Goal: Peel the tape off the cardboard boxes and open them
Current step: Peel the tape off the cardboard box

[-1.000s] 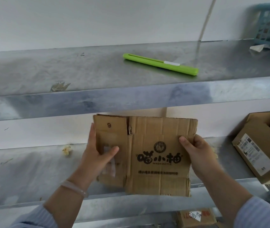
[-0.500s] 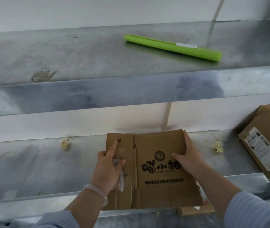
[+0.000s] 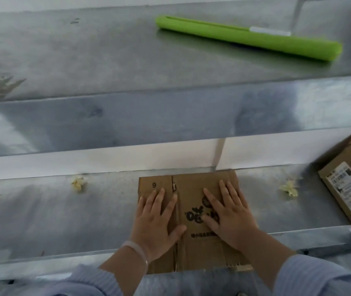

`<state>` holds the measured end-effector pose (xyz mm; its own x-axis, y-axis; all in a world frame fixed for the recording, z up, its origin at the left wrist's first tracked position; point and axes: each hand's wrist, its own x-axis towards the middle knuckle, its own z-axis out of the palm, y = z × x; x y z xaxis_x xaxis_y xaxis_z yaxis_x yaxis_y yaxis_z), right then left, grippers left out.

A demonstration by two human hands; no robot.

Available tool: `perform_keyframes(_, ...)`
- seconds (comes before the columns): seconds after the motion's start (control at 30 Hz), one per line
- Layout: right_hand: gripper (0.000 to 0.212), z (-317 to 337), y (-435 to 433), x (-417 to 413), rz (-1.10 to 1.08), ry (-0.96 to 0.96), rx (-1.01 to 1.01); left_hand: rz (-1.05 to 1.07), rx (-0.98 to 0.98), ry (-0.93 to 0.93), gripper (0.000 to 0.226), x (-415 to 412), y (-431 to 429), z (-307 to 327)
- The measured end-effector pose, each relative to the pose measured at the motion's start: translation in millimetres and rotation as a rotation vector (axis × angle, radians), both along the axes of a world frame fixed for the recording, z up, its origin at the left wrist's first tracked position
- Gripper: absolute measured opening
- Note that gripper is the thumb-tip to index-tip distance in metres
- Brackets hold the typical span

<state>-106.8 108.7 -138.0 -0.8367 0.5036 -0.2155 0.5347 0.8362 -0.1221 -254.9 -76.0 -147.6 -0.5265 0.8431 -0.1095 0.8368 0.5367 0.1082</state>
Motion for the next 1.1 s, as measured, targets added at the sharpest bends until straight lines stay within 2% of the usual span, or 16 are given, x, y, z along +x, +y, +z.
perform_keyframes(0.13,0.087,-3,0,2,0.01,-0.024,0.035,-0.049,-0.031,-0.002,0.08,2,1,0)
perform_keyframes(0.43,0.088,0,6,-4,0.009,-0.031,0.021,-0.036,-0.087,0.0,0.076,-4,7,6)
perform_keyframes(0.73,0.103,-2,19,-19,0.041,0.013,0.044,-0.031,-0.092,0.021,0.093,-18,24,6)
perform_keyframes(0.97,0.108,-4,22,-20,0.064,-0.034,0.041,-0.009,-0.091,0.015,0.09,-16,26,7)
perform_keyframes(1.1,0.105,0,25,-13,0.103,0.006,-0.004,-0.022,-0.025,0.041,0.079,-15,20,9)
